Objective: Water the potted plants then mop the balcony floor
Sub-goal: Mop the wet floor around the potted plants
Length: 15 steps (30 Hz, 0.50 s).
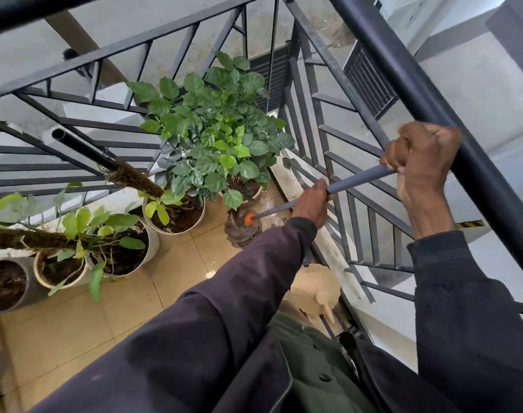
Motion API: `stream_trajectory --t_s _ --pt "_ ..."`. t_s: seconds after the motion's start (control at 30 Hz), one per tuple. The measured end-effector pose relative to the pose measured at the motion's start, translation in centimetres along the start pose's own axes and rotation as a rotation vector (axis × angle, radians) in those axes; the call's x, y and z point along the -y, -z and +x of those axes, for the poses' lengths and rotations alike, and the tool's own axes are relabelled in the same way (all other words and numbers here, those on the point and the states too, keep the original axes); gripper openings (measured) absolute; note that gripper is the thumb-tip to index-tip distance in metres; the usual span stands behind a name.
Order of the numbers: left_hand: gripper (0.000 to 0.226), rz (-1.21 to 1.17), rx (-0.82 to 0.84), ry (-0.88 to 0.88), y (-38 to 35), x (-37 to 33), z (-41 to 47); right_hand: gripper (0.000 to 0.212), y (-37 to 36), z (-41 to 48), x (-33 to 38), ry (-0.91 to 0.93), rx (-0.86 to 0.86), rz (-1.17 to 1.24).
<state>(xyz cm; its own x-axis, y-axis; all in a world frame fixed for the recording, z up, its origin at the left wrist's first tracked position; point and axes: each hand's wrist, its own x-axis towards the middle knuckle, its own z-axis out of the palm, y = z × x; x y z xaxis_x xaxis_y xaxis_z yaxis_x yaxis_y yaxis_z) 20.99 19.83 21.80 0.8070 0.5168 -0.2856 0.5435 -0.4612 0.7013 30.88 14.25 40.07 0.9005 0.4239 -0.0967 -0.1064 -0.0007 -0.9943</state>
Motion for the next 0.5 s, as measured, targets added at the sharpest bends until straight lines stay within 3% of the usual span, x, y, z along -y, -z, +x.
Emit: stream_trajectory --t_s 0.2,0.3,0.5 --pt "0.004 0.036 -0.015 0.059 -1.4 4.7 -4.8 0.048 -0.1 -3.2 -3.4 -0.077 0.066 -0.017" --pt "0.018 0.044 0.008 0.093 -1.5 5.9 -5.9 0.05 -0.4 -4.6 -4.0 -0.099 0.087 0.004" --pt "0.012 0.0 -0.059 -0.005 -1.5 3.8 -5.7 0.048 0.0 -4.9 -1.1 -0.009 0.057 0.053"
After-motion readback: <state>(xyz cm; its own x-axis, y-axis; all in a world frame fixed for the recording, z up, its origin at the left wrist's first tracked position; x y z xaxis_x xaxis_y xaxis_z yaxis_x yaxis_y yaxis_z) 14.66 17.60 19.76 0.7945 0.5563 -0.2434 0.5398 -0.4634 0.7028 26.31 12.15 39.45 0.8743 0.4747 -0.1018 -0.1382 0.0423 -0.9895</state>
